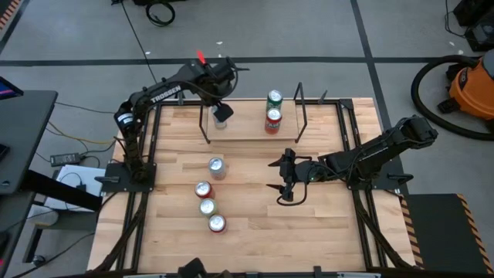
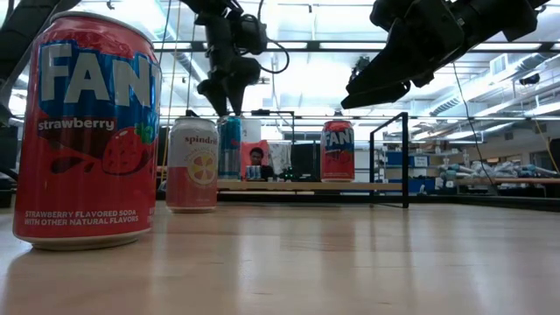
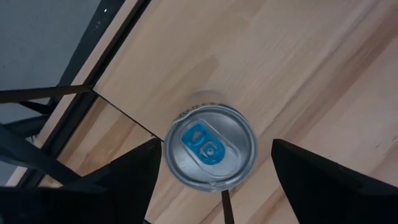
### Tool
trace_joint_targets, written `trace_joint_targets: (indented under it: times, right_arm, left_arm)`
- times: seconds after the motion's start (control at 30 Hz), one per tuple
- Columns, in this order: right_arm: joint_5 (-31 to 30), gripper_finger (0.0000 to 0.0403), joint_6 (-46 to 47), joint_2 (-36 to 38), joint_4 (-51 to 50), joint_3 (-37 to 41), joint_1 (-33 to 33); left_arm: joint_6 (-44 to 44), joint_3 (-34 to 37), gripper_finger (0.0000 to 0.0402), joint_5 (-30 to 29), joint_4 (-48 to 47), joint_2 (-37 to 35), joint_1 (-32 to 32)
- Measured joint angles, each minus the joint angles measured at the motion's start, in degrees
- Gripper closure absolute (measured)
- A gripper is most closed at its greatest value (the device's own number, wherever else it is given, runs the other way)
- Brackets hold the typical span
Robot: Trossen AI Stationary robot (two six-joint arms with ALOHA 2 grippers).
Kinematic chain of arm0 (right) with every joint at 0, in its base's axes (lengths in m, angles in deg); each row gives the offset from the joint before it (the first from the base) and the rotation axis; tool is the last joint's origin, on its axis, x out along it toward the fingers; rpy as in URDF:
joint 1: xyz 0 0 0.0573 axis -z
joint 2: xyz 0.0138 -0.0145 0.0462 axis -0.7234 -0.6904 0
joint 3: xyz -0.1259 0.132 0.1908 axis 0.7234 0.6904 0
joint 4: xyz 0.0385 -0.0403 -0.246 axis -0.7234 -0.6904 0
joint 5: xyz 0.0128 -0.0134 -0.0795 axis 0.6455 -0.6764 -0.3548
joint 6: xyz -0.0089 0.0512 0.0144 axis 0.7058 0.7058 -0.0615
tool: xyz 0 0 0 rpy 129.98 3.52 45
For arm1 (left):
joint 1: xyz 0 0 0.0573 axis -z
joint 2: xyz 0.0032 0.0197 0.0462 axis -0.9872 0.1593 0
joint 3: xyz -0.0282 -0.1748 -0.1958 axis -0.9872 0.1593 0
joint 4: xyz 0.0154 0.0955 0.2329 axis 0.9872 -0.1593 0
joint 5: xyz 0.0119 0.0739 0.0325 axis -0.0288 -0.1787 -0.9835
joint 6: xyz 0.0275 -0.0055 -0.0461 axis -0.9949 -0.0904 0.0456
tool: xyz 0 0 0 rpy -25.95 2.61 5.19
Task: Place canned beverage on shelf
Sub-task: Put the blue soda can on the shelf
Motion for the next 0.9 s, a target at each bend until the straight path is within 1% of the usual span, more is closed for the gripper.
trace_joint_targets:
  times: [0.13,0.37,0.5,0.67,0.9]
  right_arm:
    - [0.64,0.0041,0.0,0.0,0.37,0.0,0.0]
    - [1.26,0.0041,0.02,0.0,0.87,0.0,0.0]
    - [1.26,0.0041,0.02,0.0,0.87,0.0,0.01]
    - [1.26,0.0041,0.02,0.0,0.87,0.0,0.0]
    - [1.26,0.0041,0.0,0.0,0.87,0.0,0.0]
  left_arm:
    - [-1.8,0.0,0.0086,-0.4,-0.04,0.0,0.83]
    - [-2.36,0.0,0.0086,-0.8,-0.58,0.0,0.8]
    - [-4.41,0.0,0.0086,-1.91,-0.69,0.0,1.21]
    - [-6.4,0.0,0.0086,-1.95,-1.15,0.0,1.26]
    - [-6.87,0.0,0.0086,-2.45,-0.81,0.02,1.24]
